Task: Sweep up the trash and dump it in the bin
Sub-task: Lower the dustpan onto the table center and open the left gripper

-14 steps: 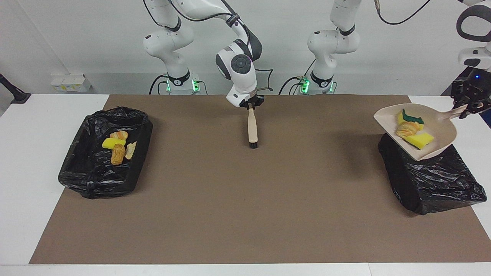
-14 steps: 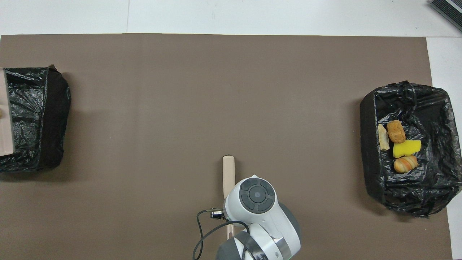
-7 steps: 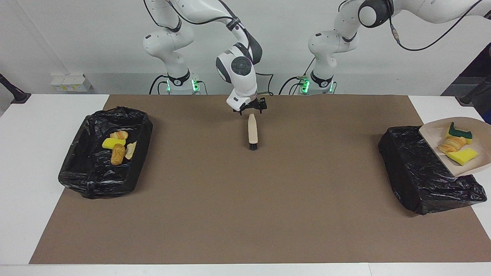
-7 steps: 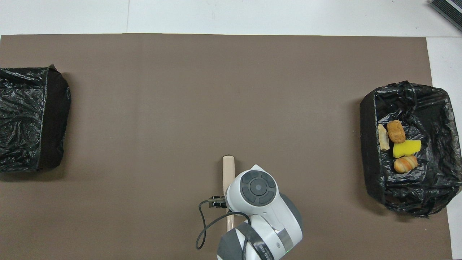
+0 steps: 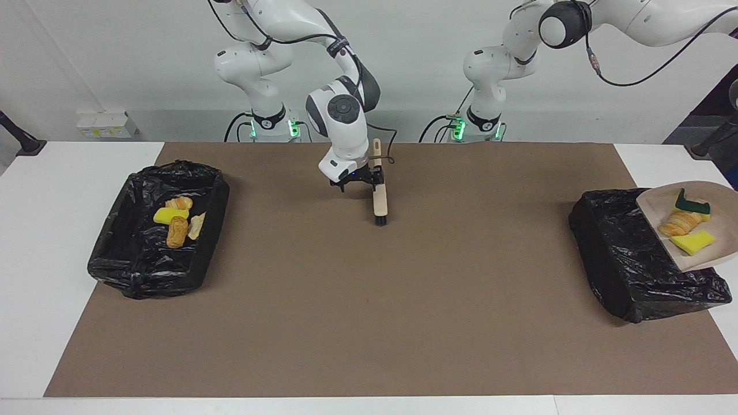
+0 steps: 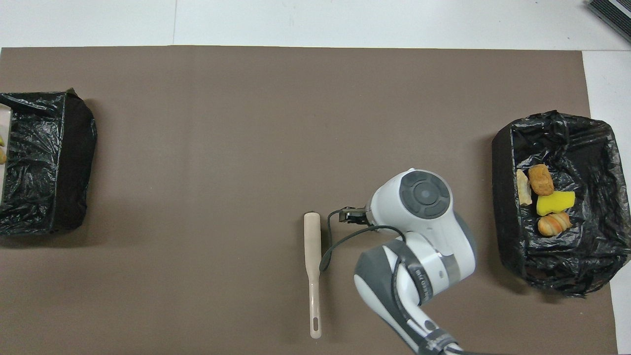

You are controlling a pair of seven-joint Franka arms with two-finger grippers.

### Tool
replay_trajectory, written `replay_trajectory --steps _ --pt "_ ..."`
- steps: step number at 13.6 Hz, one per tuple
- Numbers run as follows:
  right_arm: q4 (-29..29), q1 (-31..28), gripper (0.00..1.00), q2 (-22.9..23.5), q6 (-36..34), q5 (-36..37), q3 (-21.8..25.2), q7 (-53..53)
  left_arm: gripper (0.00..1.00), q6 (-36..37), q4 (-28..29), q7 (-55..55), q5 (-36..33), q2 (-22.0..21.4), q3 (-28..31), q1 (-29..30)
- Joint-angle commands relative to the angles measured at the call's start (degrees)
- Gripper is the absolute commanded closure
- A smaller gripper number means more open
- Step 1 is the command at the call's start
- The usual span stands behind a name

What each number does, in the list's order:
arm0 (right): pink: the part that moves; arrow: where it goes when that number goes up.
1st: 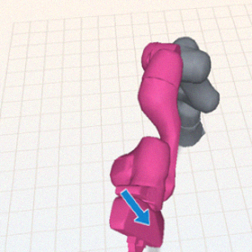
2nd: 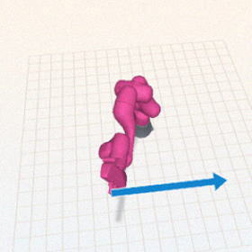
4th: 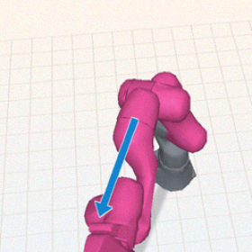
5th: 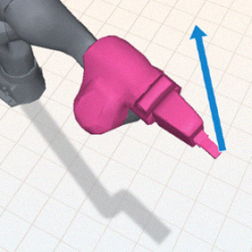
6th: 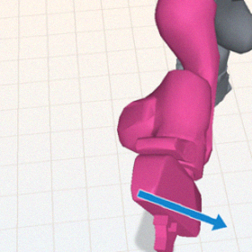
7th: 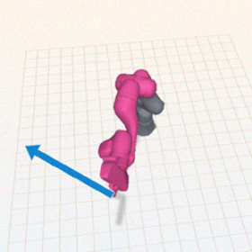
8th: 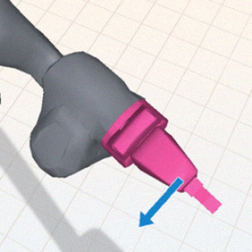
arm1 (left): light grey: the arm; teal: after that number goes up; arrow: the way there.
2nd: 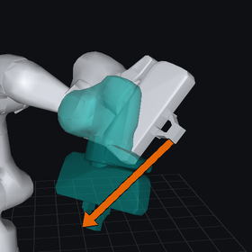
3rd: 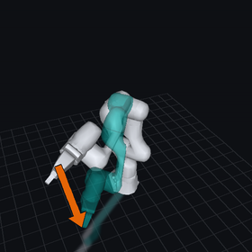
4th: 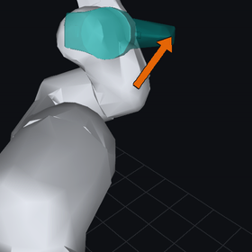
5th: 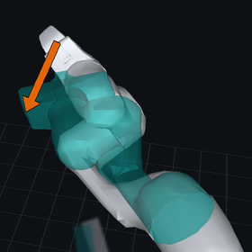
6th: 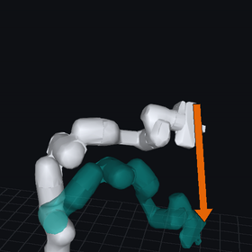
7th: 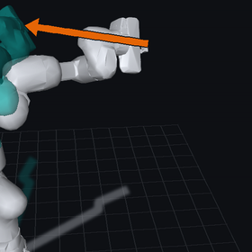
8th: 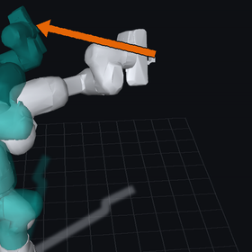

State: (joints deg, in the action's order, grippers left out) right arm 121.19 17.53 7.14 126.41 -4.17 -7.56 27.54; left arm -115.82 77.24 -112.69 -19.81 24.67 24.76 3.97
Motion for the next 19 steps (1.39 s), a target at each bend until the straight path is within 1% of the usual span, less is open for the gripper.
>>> replay_trajectory --steps 1,2,3,4,5,6,7,9,10,11,12,14,16,18,19 --pt "-3.33 -8.10 0.00 0.78 -2.29 1.53 0.44 -8.78 1.00 2.26 1.59 4.84 -6.28 -1.20 0.55 -3.26" --pt "-3.51 -8.56 0.00 -0.97 -6.05 1.97 1.92 -11.34 1.00 2.79 1.59 5.02 -7.86 -1.29 0.55 -3.36" --pt "-4.90 -8.82 0.00 -1.77 -8.79 4.15 4.20 -13.28 1.00 3.06 1.77 5.11 -8.40 -1.64 0.55 -3.45" --pt "-7.35 -8.82 0.00 -2.30 -11.86 6.87 7.01 -15.12 1.00 3.06 1.94 5.11 -8.93 -1.64 0.55 -3.53" --pt "-10.07 -8.82 0.00 -2.31 -15.55 8.20 8.43 -16.45 1.00 3.41 1.94 5.02 -10.50 -1.99 0.55 -3.54" --pt "-12.71 -9.00 0.00 -2.48 -18.63 8.30 9.48 -17.07 1.00 4.11 1.86 5.02 -11.91 -2.34 0.55 -3.62" --pt "-15.61 -9.44 0.00 -3.18 -20.57 8.04 11.67 -17.16 1.00 4.90 1.60 4.93 -13.05 -2.78 0.55 -3.62" --pt "-19.58 -11.80 0.00 -5.46 -23.83 7.16 12.74 -17.34 1.00 4.90 1.33 4.93 -14.90 -4.10 0.55 -3.62" --pt "-20.46 -11.99 0.00 -7.30 -24.54 7.25 13.18 -17.69 1.00 5.08 1.42 4.85 -15.34 -4.97 0.55 -3.62" --pt "-20.82 -11.99 0.00 -9.41 -25.85 7.33 14.67 -18.30 1.00 5.43 1.42 4.85 -15.35 -5.33 0.46 -4.06" --pt "-21.78 -11.64 0.00 -11.08 -28.48 7.34 15.81 -19.53 1.00 5.78 1.33 4.85 -15.44 -5.33 0.46 -4.50" --pt "-24.50 -11.37 0.00 -11.89 -36.29 7.68 16.52 -22.69 1.00 5.87 1.24 4.85 -15.70 -5.42 0.55 -4.50" --pt "-24.34 -11.46 0.00 -12.94 -37.99 7.07 16.79 -23.23 1.00 6.48 1.59 5.11 -14.83 -7.43 -0.76 -5.11" --pt "-23.46 -11.98 0.00 -13.29 -37.56 6.90 16.27 -23.32 1.00 11.29 1.86 7.64 -13.95 -8.76 -5.67 -5.38" --pt "-23.55 -12.25 0.00 -13.21 -37.12 5.76 16.26 -23.32 1.00 13.15 2.64 12.10 -12.98 -9.28 -8.13 -5.38"
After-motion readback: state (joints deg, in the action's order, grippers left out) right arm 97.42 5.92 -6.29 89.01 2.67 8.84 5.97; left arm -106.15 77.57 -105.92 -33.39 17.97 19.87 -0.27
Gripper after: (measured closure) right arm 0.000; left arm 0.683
